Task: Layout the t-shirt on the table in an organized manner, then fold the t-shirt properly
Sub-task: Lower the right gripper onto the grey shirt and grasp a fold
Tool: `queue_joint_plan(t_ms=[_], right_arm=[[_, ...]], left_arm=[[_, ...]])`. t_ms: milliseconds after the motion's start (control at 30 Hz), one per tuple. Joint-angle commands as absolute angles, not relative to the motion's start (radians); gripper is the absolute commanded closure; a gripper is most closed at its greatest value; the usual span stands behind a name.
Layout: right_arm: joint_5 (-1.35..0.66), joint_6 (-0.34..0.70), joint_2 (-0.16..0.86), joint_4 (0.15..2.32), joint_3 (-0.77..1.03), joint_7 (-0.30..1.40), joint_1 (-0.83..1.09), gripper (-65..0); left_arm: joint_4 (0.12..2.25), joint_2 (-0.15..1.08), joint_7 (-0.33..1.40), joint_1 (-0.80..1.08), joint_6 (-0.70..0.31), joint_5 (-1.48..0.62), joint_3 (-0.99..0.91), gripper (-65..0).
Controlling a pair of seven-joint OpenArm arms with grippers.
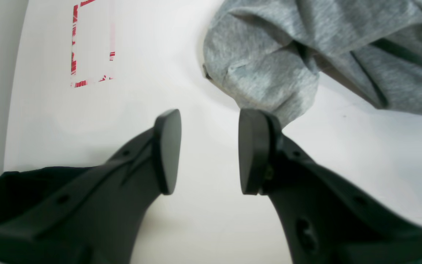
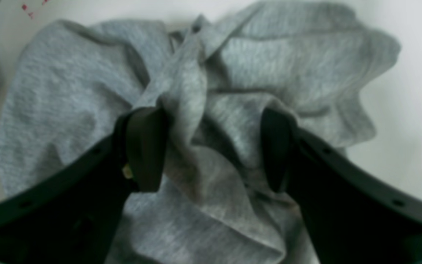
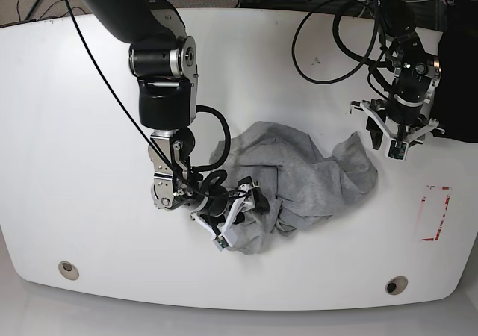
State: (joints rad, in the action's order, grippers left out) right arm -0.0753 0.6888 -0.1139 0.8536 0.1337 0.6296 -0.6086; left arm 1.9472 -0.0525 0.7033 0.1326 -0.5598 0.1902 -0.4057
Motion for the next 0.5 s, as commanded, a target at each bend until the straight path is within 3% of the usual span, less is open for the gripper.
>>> queue_joint_plan(t_ms=[0, 67, 133, 233, 467], right_arm=[[-0.093, 0.697, -0.117, 0.872, 0.134, 0.608, -0.639, -36.1], [-0.093, 0.697, -0.117, 0.872, 0.131, 0.608, -0.624, -31.4], [-0.091, 0.698, -0.116, 0.878, 0.131, 0.608, -0.616, -21.9], [-0.087, 0.696, -0.116, 0.923, 0.131, 0.611, -0.607, -1.6], [-0.084, 0.694, -0.114, 1.109, 0.131, 0.657, -0.556, -0.2]], left_arm=[[1.959, -0.048, 0.679, 0.119, -0.553, 0.183, -0.404, -24.2], [1.952, -0.048, 0.679, 0.117, -0.553, 0.183, -0.404, -24.2], [1.942, -0.048, 0.677, 0.117, -0.553, 0.183, -0.404, -24.2], [1.922, -0.048, 0.677, 0.111, -0.553, 0.183, -0.404, -24.2], [1.877, -0.048, 0.677, 0.107, -0.553, 0.182, -0.404, -24.2]])
